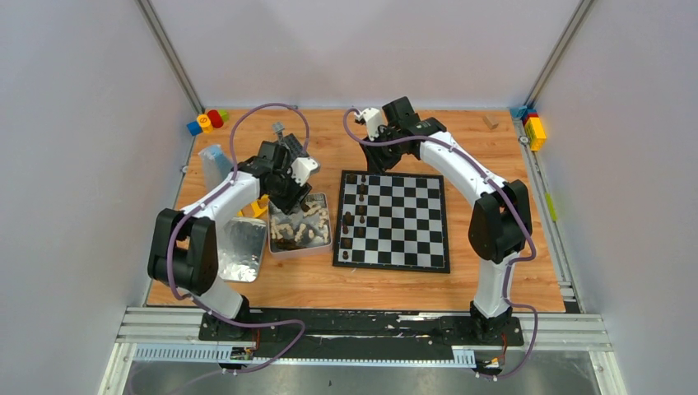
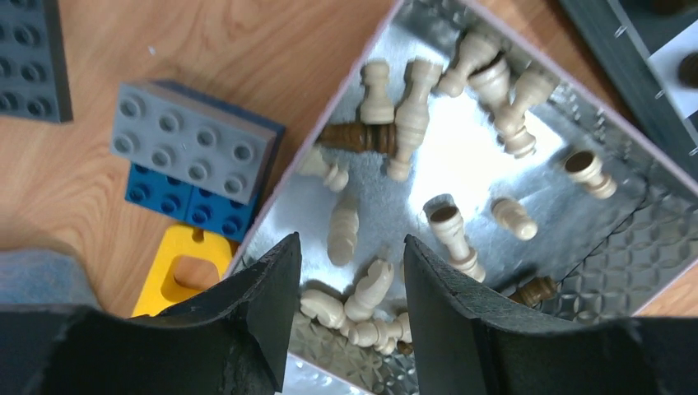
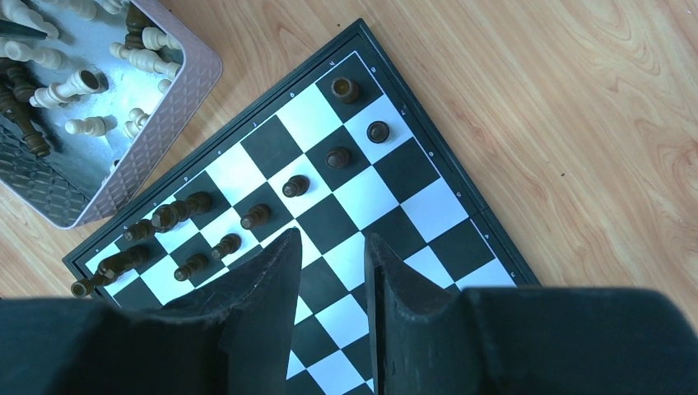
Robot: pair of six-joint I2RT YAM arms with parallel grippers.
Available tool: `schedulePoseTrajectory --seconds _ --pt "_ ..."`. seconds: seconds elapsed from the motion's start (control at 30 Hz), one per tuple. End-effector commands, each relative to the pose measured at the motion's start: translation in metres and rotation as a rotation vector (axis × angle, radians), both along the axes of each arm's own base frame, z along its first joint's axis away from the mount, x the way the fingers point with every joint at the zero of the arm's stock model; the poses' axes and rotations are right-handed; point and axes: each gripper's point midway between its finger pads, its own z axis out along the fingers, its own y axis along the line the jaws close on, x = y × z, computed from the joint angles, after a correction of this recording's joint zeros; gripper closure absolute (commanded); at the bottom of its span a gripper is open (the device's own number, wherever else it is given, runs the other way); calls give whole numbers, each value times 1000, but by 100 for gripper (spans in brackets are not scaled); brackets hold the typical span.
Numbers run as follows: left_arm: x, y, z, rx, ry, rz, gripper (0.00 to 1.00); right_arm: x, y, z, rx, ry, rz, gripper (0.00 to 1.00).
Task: Set up the chess pieces on the board
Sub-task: Pick up the chess piece from the storage box.
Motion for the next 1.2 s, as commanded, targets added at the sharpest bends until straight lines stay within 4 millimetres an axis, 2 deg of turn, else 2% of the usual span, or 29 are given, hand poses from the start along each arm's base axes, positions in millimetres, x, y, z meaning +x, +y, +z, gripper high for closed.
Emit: schedulePoseTrajectory --seconds 0.0,0.33,0.93,1.17 --pt "19 -28 19 -106 -31 -34 43 2 3 26 53 -58 3 65" --pt "30 -42 0 -110 -7 -43 46 1 2 19 40 -48 0 66" --pt "48 -39 -11 -114 -45 118 53 0 2 12 35 -29 3 66" --pt "45 -42 -19 -74 -82 150 56 -2 2 9 31 -17 3 66"
